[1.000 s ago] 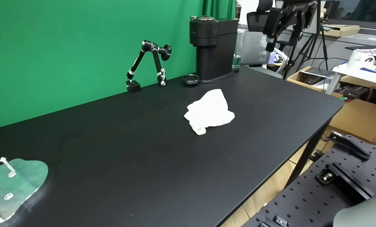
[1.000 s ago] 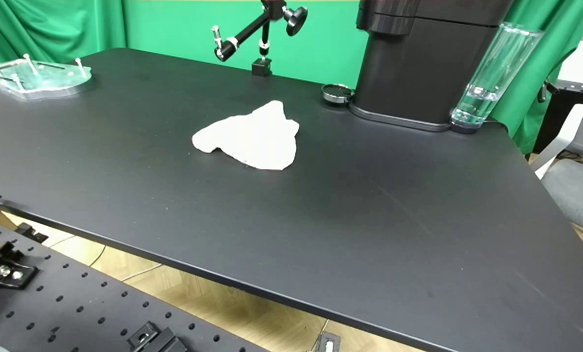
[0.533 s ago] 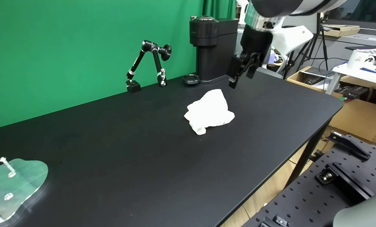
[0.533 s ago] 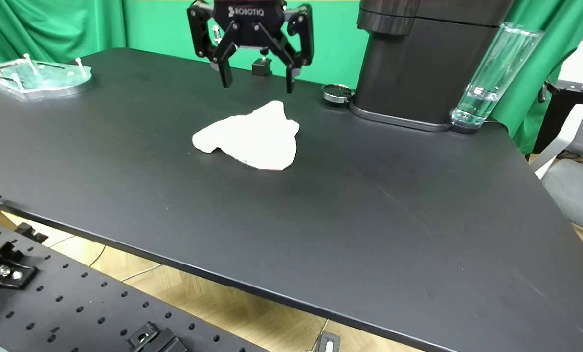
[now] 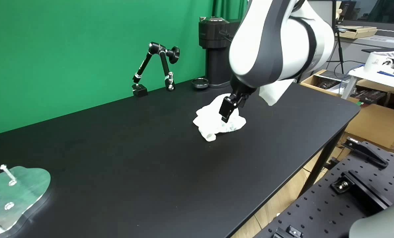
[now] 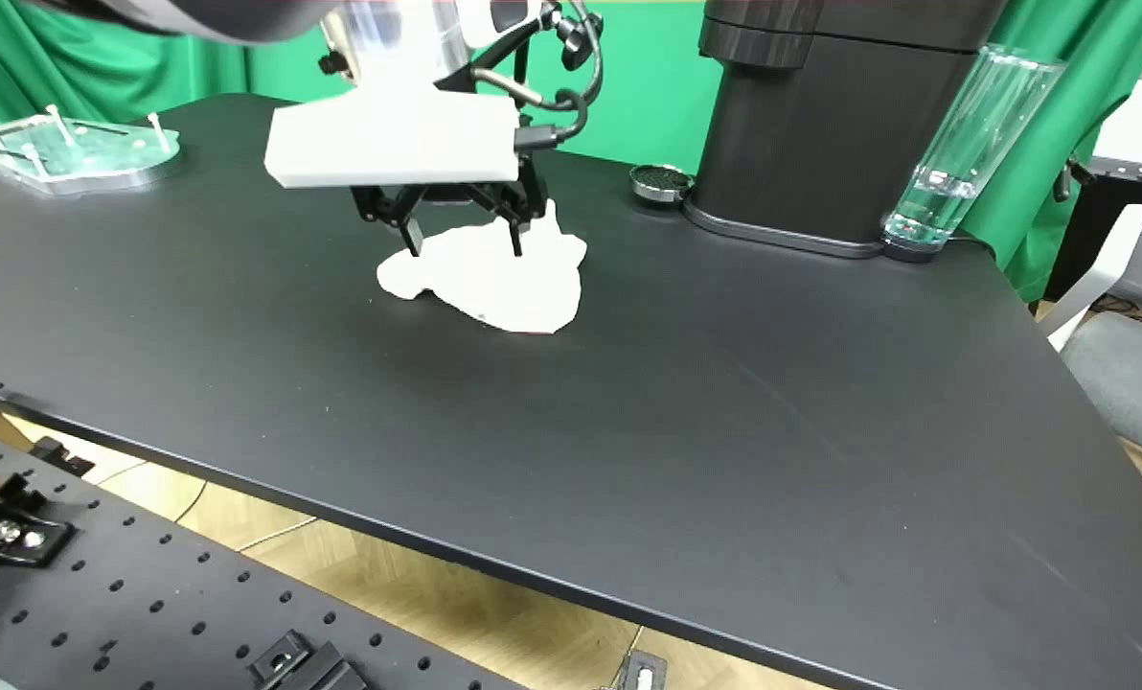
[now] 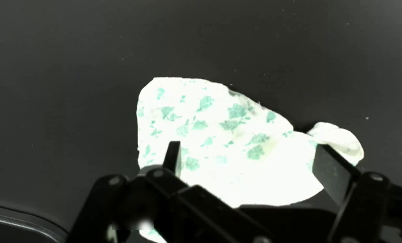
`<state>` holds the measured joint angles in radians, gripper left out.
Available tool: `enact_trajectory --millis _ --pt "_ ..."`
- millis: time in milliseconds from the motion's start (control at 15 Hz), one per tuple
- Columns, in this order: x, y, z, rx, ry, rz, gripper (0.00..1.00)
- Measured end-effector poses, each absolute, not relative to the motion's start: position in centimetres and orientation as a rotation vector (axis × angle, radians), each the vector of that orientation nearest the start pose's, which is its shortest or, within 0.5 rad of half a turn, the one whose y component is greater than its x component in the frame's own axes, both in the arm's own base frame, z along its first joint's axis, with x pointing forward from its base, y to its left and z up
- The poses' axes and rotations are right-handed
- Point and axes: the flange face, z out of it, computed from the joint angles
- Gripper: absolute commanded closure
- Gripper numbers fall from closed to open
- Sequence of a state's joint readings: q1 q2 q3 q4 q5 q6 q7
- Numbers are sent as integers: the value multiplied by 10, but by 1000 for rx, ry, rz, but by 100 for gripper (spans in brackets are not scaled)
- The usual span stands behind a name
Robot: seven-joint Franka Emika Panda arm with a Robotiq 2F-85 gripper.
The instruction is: Hang the cloth on the object
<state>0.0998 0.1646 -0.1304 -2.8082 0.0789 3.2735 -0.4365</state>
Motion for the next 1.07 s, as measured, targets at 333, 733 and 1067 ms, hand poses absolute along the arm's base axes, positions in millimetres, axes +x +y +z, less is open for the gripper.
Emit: enact_trajectory --millis 333,733,1067 --pt "403 -35 162 -3176 -566 -550 0" --pt "431 -51 163 -3202 -288 -649 33" --pt "449 -52 172 -3184 -144 -718 69"
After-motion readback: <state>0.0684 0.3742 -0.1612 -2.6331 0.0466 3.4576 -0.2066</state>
